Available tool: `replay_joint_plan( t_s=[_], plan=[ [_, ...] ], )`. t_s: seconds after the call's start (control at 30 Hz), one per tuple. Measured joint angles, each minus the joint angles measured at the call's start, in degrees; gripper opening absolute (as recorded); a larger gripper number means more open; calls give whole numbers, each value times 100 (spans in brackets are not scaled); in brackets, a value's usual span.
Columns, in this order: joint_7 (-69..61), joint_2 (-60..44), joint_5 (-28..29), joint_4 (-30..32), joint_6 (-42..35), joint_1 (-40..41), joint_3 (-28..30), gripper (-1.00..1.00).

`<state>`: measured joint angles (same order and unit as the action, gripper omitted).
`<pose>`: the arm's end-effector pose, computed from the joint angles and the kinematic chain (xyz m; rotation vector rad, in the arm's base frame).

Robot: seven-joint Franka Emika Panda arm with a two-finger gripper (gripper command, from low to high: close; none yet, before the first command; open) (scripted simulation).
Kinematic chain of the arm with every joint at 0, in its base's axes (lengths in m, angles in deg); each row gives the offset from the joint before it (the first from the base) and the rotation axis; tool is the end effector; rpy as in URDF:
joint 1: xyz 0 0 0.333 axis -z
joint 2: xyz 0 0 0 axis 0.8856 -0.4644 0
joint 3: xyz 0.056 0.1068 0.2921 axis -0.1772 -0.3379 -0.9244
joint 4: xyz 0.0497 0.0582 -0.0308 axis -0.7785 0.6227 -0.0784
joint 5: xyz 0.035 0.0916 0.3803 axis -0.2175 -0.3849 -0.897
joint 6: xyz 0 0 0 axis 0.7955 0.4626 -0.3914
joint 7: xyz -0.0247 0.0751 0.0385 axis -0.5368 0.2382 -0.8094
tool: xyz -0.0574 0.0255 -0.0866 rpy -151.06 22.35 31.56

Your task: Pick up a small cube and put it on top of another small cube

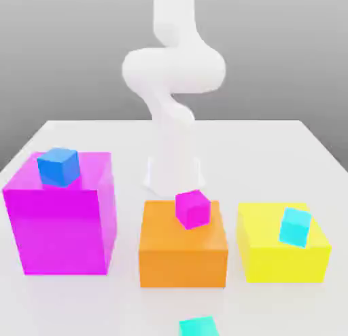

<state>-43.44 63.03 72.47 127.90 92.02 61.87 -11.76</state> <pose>0.3796 0.0021 0.6809 -2.4929 1.0266 -0.9573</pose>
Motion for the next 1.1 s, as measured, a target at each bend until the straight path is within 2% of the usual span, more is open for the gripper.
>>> replay_joint_plan(
  t_s=[0.9,1.07,1.1],
  plan=[
    [-727,-5644,27,1,1681,-302,-76,0],
    [-743,-6682,69,-134,2339,-326,-68,0],
    [-743,-6850,70,-165,2472,-331,-63,-100]
  ],
)
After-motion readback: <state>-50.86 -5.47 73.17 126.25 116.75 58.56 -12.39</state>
